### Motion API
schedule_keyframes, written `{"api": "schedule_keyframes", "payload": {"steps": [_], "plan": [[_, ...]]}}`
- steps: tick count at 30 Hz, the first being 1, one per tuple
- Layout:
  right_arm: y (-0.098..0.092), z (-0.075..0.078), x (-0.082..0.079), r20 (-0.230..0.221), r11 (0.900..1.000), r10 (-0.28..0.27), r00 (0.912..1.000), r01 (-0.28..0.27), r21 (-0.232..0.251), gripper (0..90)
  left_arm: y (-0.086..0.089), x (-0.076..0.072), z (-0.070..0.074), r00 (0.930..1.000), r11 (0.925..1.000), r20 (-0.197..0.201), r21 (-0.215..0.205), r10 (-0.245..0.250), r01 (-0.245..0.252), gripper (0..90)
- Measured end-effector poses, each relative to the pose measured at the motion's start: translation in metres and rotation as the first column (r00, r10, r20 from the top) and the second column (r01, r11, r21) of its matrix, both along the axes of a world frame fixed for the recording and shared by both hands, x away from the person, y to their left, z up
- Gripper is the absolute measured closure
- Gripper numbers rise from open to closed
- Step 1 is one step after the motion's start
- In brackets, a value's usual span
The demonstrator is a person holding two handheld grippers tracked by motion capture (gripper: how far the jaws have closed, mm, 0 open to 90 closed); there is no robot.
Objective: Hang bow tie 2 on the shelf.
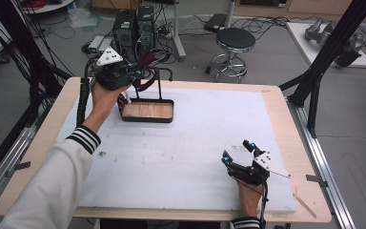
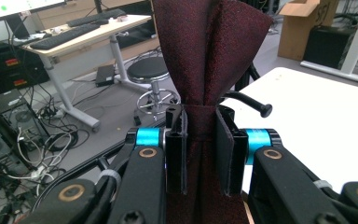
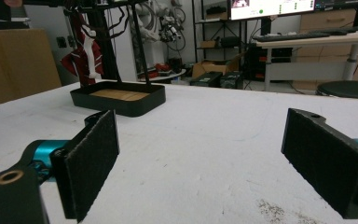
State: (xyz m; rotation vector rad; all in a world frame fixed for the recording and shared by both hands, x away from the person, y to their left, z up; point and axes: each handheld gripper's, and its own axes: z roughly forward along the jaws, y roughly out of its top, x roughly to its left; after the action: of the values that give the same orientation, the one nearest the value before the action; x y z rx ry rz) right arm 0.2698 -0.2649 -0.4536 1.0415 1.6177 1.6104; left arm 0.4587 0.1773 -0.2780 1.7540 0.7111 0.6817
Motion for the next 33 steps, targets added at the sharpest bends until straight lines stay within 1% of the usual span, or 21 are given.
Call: {"api": "schedule_keyframes", "payload": {"steps": [2,4,5,6,7,8,10,12,14,17,19,20,23,24,27,28,30,32,33], "plan": [[0.000,0.000,0.000,0.000,1.000,0.000,1.0000,0.000,0.001,10.3,0.001,0.003,-0.001,0.9999,0.9998,-0.010,-0.017,-0.007,0.007,75.7],[0.000,0.000,0.000,-0.003,1.000,-0.001,1.0000,0.001,0.003,10.3,0.002,0.008,-0.001,0.9998,0.9998,-0.017,-0.015,-0.010,0.010,75.7],[0.000,0.000,0.000,-0.001,1.000,0.000,1.0000,0.000,0.003,10.3,0.002,0.008,-0.001,0.9998,0.9998,-0.017,-0.015,-0.010,0.010,75.6],[0.000,0.000,0.000,-0.001,1.000,0.000,1.0000,0.000,0.003,10.3,0.003,0.011,-0.001,0.9997,0.9995,-0.020,-0.027,-0.014,0.014,75.6],[0.000,0.000,0.000,-0.002,1.000,0.000,1.0000,0.000,0.004,10.3,0.003,0.012,-0.001,0.9997,0.9995,-0.022,-0.030,-0.011,0.010,75.6],[0.000,0.000,0.000,-0.001,1.000,0.000,1.0000,0.000,0.004,10.3,0.003,0.013,-0.001,0.9998,0.9995,-0.017,-0.031,-0.010,0.010,75.6],[0.000,0.000,0.000,-0.002,1.000,-0.001,1.0000,0.001,0.002,10.3,0.003,0.015,-0.001,0.9996,0.9988,-0.015,-0.042,-0.025,0.025,75.6],[0.000,0.000,0.000,-0.005,1.000,-0.002,1.0000,0.002,0.003,10.3,0.002,0.016,-0.001,0.9998,0.9991,-0.009,-0.037,-0.020,0.020,75.6],[0.000,0.000,0.000,-0.004,1.000,-0.002,1.0000,0.002,0.003,10.3,0.002,0.018,-0.002,0.9997,0.9989,-0.013,-0.043,-0.019,0.018,75.6],[0.001,0.000,0.000,-0.004,1.000,-0.002,1.0000,0.002,0.002,10.3,0.002,0.022,-0.003,0.9997,0.9993,-0.021,-0.036,-0.009,0.008,75.6],[0.000,0.000,0.000,-0.002,1.000,-0.002,1.0000,0.002,0.003,10.3,0.002,0.023,-0.004,0.9997,0.9990,-0.024,-0.045,-0.010,0.009,75.6],[0.000,0.000,0.000,-0.002,1.000,0.000,1.0000,0.000,0.001,10.3,0.002,0.024,-0.005,0.9995,0.9982,-0.025,-0.056,-0.021,0.019,75.6],[0.000,0.000,0.000,-0.001,1.000,-0.002,1.0000,0.002,0.004,10.3,0.002,0.027,-0.005,0.9994,0.9986,-0.025,-0.048,-0.024,0.023,75.6],[0.001,0.000,0.000,-0.001,1.000,-0.003,1.0000,0.003,0.002,10.3,0.002,0.029,-0.005,0.9993,0.9983,-0.030,-0.054,-0.023,0.021,75.6],[0.000,0.000,0.000,-0.003,1.000,-0.002,1.0000,0.002,0.006,10.3,0.002,0.033,-0.006,0.9989,0.9985,-0.041,-0.051,-0.021,0.019,75.6],[0.000,0.000,0.000,-0.008,1.000,-0.002,1.0000,0.002,0.012,10.3,0.003,0.034,-0.006,0.9992,0.9988,-0.038,-0.048,-0.016,0.014,75.6],[0.000,0.000,0.000,-0.008,1.000,-0.002,1.0000,0.002,0.012,10.3,0.004,0.035,-0.008,0.9990,0.9981,-0.041,-0.060,-0.019,0.017,75.6],[0.000,0.000,0.000,-0.002,1.000,-0.004,1.0000,0.004,0.003,10.3,0.003,0.036,-0.008,0.9993,0.9984,-0.032,-0.056,-0.016,0.014,75.6],[0.001,0.000,0.000,-0.006,1.000,-0.004,1.0000,0.004,0.004,10.3,0.003,0.036,-0.008,0.9994,0.9987,-0.030,-0.048,-0.016,0.015,75.6]]}}
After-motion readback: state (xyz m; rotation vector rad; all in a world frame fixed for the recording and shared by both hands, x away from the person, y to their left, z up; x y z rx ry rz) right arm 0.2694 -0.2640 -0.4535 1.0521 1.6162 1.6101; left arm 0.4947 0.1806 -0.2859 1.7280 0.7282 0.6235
